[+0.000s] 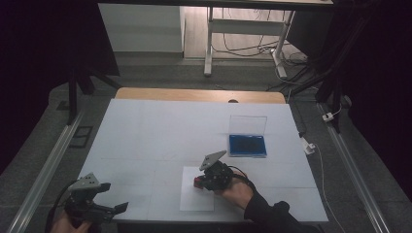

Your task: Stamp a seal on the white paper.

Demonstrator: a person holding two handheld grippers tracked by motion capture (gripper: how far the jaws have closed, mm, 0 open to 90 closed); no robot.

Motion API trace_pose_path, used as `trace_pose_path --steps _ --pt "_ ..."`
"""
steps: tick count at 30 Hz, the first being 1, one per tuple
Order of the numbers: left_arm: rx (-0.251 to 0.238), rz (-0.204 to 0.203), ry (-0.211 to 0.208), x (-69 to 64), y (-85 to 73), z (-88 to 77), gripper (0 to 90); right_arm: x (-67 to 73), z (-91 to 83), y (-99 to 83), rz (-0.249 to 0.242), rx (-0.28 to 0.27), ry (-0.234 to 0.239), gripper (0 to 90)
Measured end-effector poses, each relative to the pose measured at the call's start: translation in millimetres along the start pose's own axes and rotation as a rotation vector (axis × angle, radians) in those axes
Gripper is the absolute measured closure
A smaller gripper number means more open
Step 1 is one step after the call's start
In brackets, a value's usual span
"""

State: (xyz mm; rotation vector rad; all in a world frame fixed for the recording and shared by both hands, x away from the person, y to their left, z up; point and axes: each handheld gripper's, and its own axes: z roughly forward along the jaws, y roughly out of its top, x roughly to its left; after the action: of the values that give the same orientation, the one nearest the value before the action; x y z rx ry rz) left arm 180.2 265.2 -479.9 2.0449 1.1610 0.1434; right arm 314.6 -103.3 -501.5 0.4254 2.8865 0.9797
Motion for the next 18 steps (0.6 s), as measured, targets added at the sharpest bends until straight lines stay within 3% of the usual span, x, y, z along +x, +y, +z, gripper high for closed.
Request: trace_pose_path --steps 5,13,15,18 --pt "0.006 0.001 0.003 -0.1 0.6 0.7 1.6 11.5 0.7 2.0 -0.045 0.019 -0.062 80.6" --pt "0.009 -0.002 0.003 -0.3 0.8 1.1 1.7 -3.6 0.5 -1.9 0.027 -0.008 0.022 80.6" --pt "0.010 -0.003 0.002 -0.2 0.8 1.2 1.7 -2.9 0.7 -1.8 0.022 -0.010 0.019 80.7" --pt "0.011 -0.003 0.002 -0.2 1.0 1.3 1.7 6.4 0.9 -0.3 -0.026 0.002 -0.031 80.6"
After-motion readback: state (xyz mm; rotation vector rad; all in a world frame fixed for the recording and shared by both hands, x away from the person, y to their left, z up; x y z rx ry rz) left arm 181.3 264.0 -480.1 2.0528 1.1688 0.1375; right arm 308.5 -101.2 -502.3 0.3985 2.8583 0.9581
